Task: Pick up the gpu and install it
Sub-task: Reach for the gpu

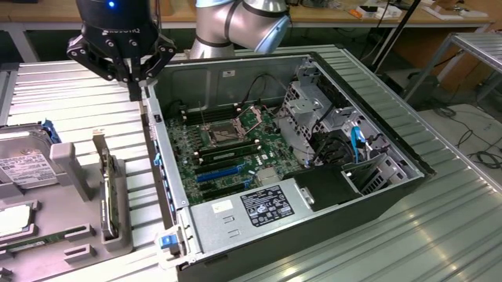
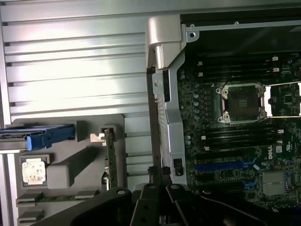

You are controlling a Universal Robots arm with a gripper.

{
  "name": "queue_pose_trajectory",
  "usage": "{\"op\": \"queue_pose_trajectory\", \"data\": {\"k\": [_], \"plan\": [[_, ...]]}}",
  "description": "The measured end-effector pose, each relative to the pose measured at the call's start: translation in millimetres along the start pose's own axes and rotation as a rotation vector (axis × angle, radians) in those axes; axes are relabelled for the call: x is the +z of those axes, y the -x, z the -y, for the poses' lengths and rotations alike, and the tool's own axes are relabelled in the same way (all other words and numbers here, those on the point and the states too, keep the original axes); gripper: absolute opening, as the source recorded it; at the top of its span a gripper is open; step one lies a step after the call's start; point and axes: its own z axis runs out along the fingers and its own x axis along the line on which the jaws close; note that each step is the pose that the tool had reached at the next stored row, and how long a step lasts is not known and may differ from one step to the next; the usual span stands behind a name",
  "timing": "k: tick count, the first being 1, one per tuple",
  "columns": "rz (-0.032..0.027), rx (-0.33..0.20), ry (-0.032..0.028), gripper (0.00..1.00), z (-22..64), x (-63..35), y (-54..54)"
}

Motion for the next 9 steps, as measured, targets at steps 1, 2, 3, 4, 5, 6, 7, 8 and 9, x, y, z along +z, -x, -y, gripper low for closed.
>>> {"op": "queue_pose_trajectory", "data": {"k": [1,2,3,4,5,6,7,8,9], "plan": [[0.0,0.0,0.0,0.11,0.1,0.0,-0.9],[-0.0001,0.0,-0.0001,0.11,0.2,-0.1,-1.7],[0.0,0.0,-0.0001,0.11,0.2,-0.1,-2.7],[0.0,0.0,0.0,0.11,0.3,-0.1,-3.7],[0.0,0.0,0.0,0.11,0.4,-0.1,-4.7],[0.0,0.0,0.0,0.11,0.5,-0.2,-5.7],[0.0,0.0,0.0,0.11,0.7,-0.2,-7.6],[0.0,0.0,0.0,0.11,0.8,-0.3,-9.5],[0.0,0.0,0.0,0.11,1.0,-0.3,-12.1]]}}
